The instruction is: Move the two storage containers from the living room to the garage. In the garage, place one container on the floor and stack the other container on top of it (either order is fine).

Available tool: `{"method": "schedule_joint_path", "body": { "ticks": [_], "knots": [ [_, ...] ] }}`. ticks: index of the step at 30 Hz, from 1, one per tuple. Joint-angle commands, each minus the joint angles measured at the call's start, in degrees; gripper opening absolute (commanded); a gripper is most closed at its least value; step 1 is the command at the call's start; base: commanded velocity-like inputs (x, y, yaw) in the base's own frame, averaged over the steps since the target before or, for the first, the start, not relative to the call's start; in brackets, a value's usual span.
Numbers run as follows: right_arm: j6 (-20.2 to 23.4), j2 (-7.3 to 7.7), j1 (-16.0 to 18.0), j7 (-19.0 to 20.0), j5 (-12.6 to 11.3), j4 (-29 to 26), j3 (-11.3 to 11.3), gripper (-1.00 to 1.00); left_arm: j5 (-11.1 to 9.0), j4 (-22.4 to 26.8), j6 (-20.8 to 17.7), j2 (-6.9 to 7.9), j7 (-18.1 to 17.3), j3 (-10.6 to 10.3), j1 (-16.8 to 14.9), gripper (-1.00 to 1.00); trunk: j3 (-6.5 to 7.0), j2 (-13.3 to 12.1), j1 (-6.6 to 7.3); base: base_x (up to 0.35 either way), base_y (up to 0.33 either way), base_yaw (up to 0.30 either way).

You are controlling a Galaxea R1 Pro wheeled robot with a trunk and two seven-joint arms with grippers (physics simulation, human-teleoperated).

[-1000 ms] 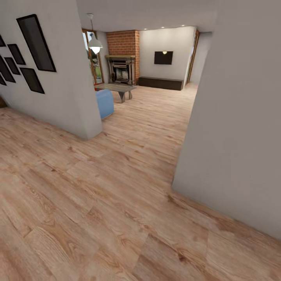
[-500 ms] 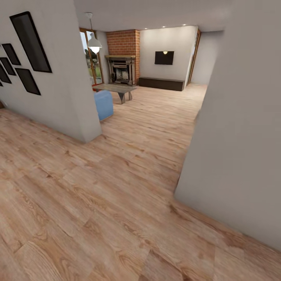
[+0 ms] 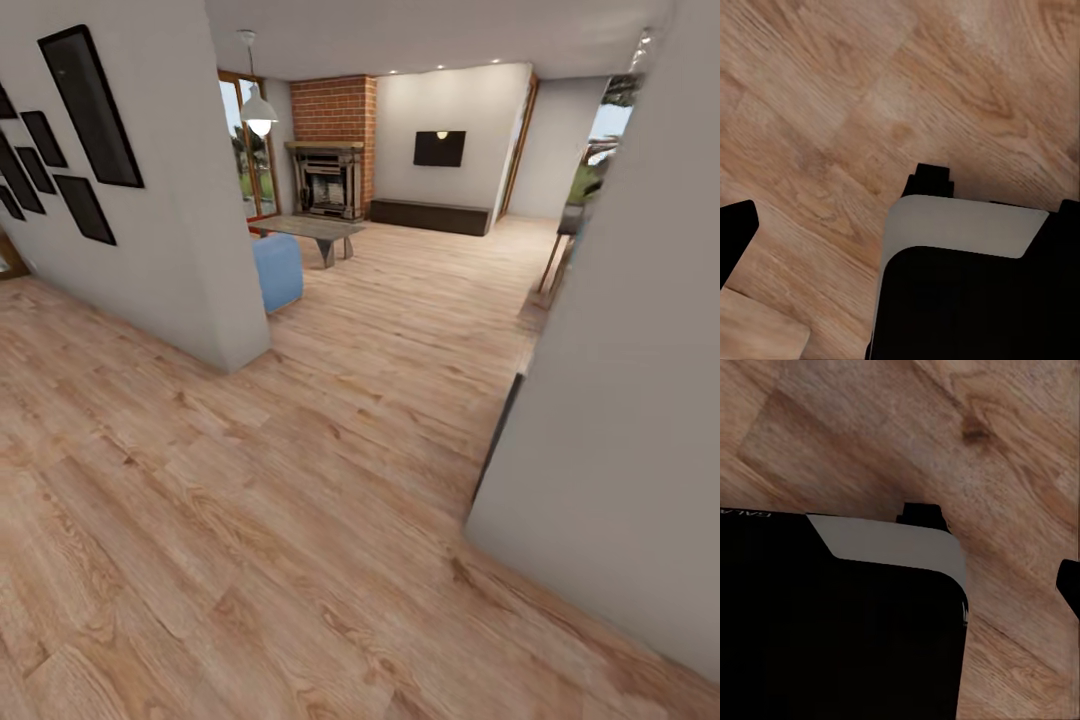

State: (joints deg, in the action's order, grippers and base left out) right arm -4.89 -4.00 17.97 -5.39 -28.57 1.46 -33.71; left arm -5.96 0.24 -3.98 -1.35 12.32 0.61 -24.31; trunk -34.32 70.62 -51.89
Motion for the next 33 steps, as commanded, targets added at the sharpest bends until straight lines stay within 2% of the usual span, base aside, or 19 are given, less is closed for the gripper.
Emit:
{"method": "schedule_joint_path", "body": {
  "ticks": [1, 12, 33],
  "knots": [
    [-0.3, -0.04, 0.0, -0.1, -0.5, 0.1, -0.5, 1.0, -0.5, 0.0, -0.2, 0.0, 0.2, 0.0, 0.0, 1.0, -0.05, 0.0, -0.03, 0.322, 0.0, 0.267],
    [-0.3, -0.04, 0.0, -0.1, -0.5, 0.2, -0.5, 1.0, -0.5, 0.0, -0.2, -0.01, 0.2, 0.0, 0.0, 1.0, -0.05, 0.0, -0.03, 0.322, 0.0, 0.256],
    [-0.2, -0.04, 0.0, -0.1, -0.5, 0.1, -0.5, 1.0, -0.5, 0.0, -0.2, -0.04, 0.2, 0.0, 0.0, 1.0, -0.05, 0.0, -0.03, 0.322, 0.0, 0.009]
  ]
}}
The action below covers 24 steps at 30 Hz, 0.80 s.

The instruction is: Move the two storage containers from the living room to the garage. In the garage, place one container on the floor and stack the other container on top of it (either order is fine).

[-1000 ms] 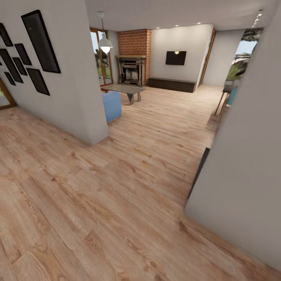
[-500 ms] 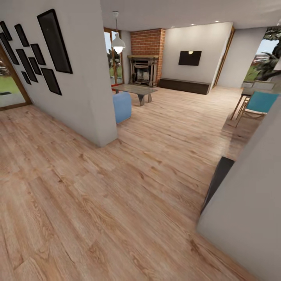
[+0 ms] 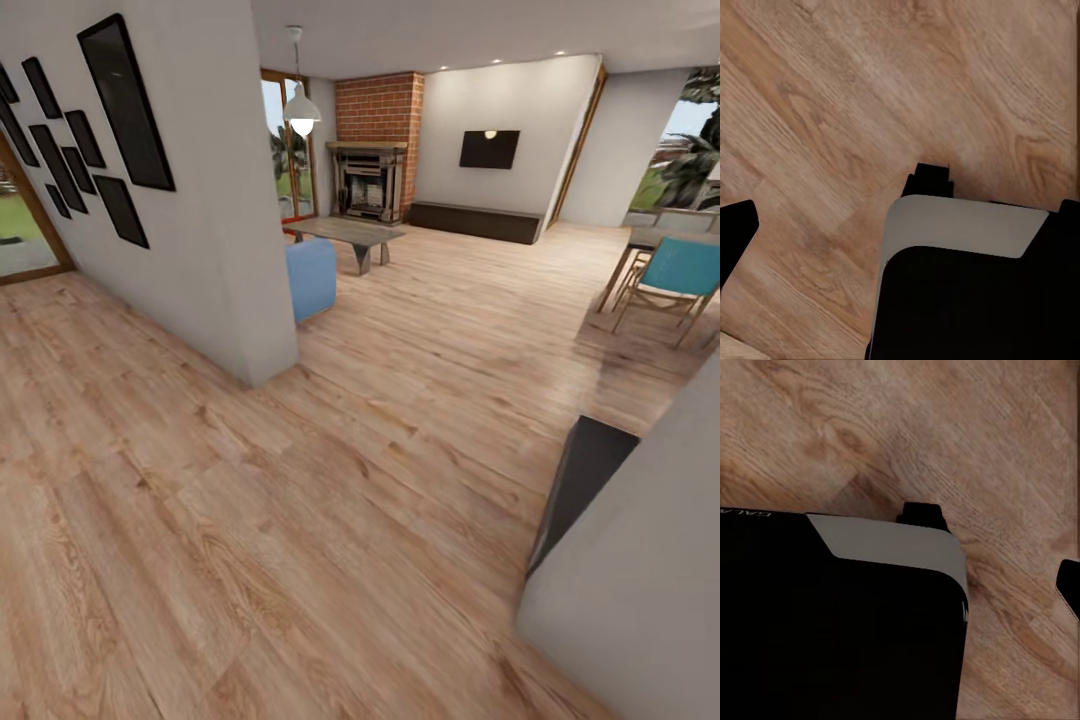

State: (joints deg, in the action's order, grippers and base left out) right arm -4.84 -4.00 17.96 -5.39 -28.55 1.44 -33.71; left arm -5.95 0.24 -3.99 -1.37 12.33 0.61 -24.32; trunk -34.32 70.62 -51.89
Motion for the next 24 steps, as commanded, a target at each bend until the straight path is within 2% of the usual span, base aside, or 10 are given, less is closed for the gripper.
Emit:
{"method": "schedule_joint_path", "body": {
  "ticks": [1, 24],
  "knots": [
    [-0.3, -0.05, 0.1, -0.1, -0.5, 0.1, -0.5, 1.0, -0.6, 0.0, -0.1, -0.02, 0.2, 0.0, 0.0, 1.0, -0.05, 0.0, -0.03, 0.322, 0.0, 0.0],
    [-0.3, -0.05, 0.1, -0.1, -0.5, 0.2, -0.5, 1.0, -0.6, 0.0, -0.1, -0.03, 0.2, 0.0, 0.0, 1.0, -0.05, 0.0, -0.03, 0.322, 0.0, 0.0]
  ]
}}
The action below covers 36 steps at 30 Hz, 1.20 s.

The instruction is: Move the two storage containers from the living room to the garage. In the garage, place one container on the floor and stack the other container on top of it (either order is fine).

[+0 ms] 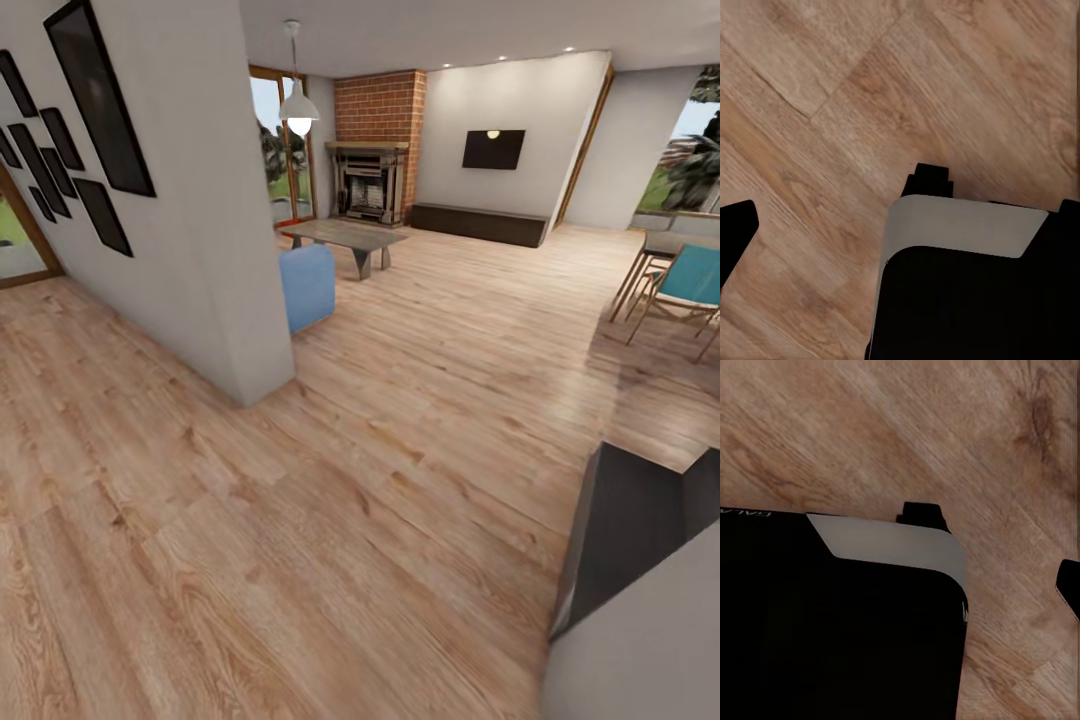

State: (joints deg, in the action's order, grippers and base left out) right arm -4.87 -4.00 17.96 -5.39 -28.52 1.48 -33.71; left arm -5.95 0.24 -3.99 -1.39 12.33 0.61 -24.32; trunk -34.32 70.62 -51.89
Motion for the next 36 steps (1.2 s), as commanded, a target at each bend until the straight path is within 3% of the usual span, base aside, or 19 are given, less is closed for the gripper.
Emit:
{"method": "schedule_joint_path", "body": {
  "ticks": [1, 36],
  "knots": [
    [-0.3, -0.05, 0.1, -0.1, -0.5, 0.2, -0.5, 1.0, -0.6, 0.0, -0.1, -0.01, 0.2, 0.0, 0.0, 1.0, -0.05, 0.0, -0.03, 0.322, 0.0, 0.0],
    [-0.3, -0.05, 0.1, -0.1, -0.6, 0.1, -0.5, 1.0, -0.6, 0.0, -0.1, -0.01, 0.2, 0.0, 0.0, 1.0, -0.05, 0.0, -0.03, 0.322, 0.0, 0.0]
  ]
}}
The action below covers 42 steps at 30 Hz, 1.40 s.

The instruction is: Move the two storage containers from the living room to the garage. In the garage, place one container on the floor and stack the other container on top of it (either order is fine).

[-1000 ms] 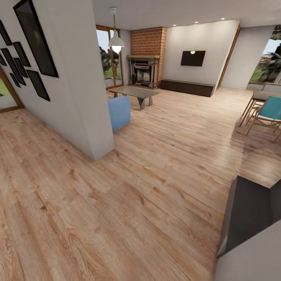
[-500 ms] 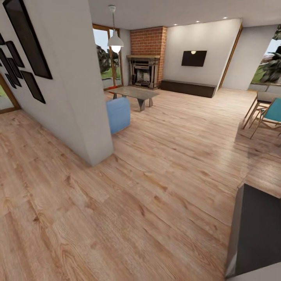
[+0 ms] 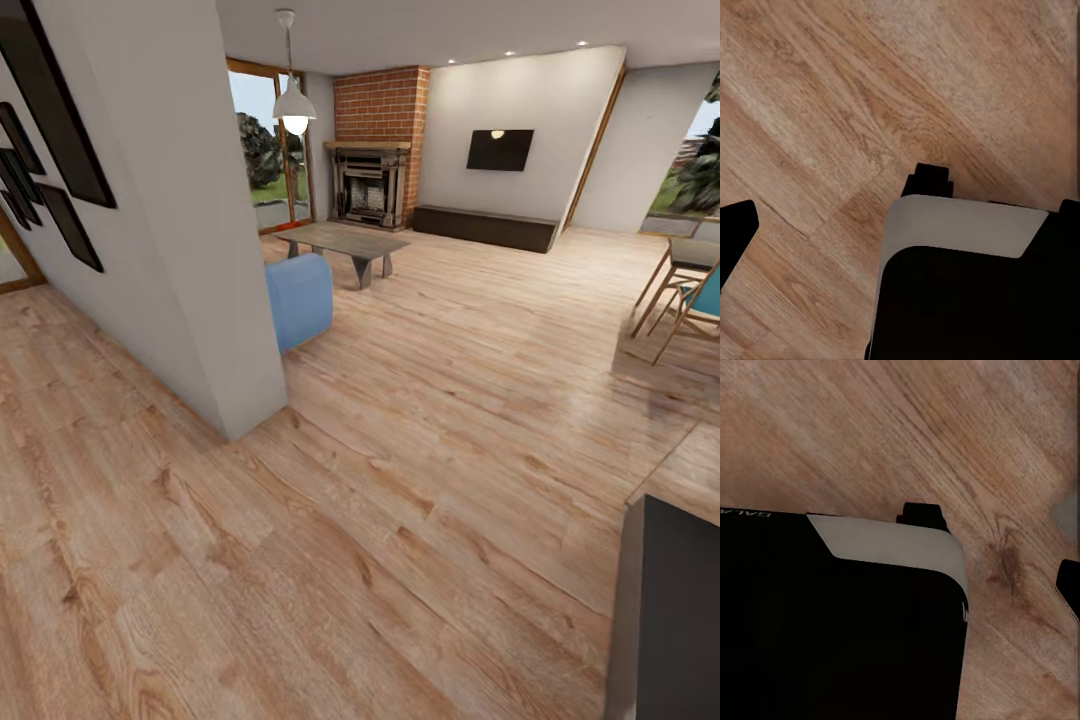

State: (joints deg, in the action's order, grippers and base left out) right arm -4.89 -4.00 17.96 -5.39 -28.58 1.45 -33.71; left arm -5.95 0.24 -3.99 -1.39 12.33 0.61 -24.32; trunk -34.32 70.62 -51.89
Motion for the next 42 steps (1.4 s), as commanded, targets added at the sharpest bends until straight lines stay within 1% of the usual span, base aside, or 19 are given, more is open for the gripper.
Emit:
{"method": "schedule_joint_path", "body": {
  "ticks": [1, 14, 30, 42],
  "knots": [
    [-0.3, -0.05, 0.1, -0.1, -0.5, 0.1, -0.5, 1.0, -0.6, 0.0, -0.1, -0.01, 0.2, 0.0, 0.0, 1.0, -0.05, 0.0, -0.03, 0.322, 0.0, 0.0],
    [-0.3, -0.05, 0.1, -0.1, -0.5, 0.2, -0.5, 1.0, -0.6, 0.0, -0.2, -0.01, 0.2, 0.0, 0.0, 1.0, -0.05, 0.0, -0.03, 0.322, 0.0, -0.008],
    [-0.3, -0.05, 0.1, -0.1, -0.5, 0.2, -0.5, 1.0, -0.6, 0.0, -0.2, -0.01, 0.2, 0.0, 0.0, 1.0, -0.05, 0.0, -0.03, 0.322, 0.0, -0.158],
    [-0.2, -0.05, 0.1, -0.1, -0.5, 0.1, -0.5, 1.0, -0.6, 0.0, -0.2, -0.01, 0.2, 0.0, 0.0, 1.0, -0.05, 0.0, -0.03, 0.322, 0.0, -0.019]
  ]
}}
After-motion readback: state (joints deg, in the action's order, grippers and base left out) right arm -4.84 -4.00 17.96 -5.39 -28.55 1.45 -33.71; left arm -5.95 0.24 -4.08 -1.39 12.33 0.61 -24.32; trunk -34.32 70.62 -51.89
